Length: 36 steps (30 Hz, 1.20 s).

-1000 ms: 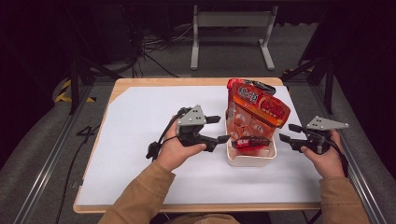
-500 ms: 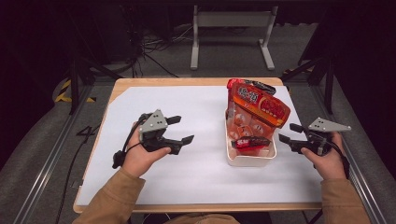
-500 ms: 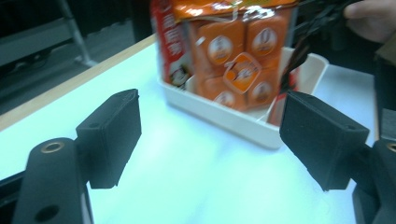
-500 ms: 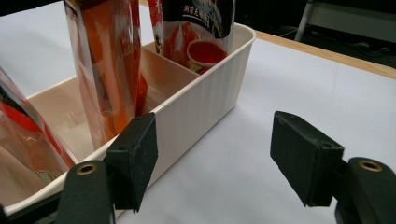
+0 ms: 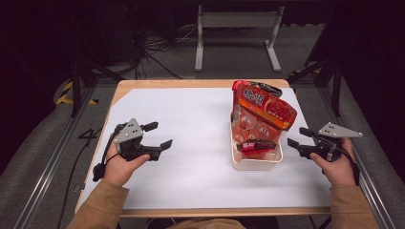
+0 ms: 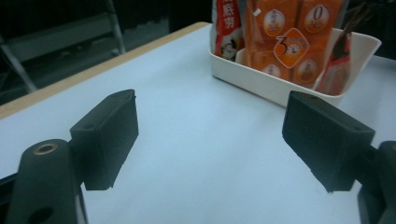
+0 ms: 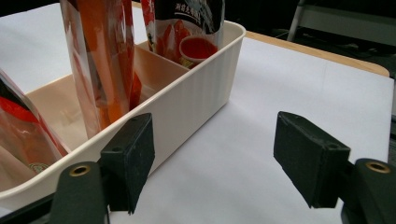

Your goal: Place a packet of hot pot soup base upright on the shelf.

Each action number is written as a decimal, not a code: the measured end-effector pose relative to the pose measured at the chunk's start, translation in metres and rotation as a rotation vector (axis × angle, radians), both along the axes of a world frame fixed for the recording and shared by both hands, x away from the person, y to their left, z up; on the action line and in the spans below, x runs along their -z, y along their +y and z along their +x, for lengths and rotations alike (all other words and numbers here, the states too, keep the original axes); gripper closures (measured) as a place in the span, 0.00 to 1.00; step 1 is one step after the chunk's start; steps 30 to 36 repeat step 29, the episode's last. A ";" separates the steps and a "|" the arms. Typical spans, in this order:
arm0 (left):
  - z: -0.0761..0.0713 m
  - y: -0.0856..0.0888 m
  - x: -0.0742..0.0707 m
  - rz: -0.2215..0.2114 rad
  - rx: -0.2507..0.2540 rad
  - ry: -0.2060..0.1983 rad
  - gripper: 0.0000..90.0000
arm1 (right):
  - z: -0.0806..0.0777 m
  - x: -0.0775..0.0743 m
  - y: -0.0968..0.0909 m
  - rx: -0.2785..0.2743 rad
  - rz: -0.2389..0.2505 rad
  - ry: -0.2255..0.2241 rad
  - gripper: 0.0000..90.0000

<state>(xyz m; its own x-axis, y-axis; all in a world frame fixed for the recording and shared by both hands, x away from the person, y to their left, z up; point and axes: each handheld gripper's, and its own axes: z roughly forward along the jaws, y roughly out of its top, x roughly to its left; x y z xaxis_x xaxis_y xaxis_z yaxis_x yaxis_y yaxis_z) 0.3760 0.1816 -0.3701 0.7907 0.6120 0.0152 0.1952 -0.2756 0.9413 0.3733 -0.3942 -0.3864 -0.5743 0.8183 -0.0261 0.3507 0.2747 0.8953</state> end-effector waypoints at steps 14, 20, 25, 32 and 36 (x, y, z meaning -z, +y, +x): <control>-0.001 0.034 0.038 -0.085 -0.165 0.091 0.23 | 0.003 0.008 0.000 -0.002 -0.008 0.003 0.32; 0.004 0.040 0.050 -0.089 -0.169 0.110 0.25 | 0.005 0.011 0.001 -0.003 -0.014 0.008 0.32; 0.003 0.041 0.055 -0.071 -0.168 0.119 0.25 | 0.007 0.011 0.002 -0.004 -0.016 0.008 0.32; 0.001 0.042 0.054 -0.074 -0.181 0.121 0.25 | 0.007 0.011 0.004 -0.006 -0.013 0.005 0.32; 0.001 0.042 0.054 -0.074 -0.181 0.121 0.25 | 0.007 0.011 0.004 -0.006 -0.013 0.005 0.32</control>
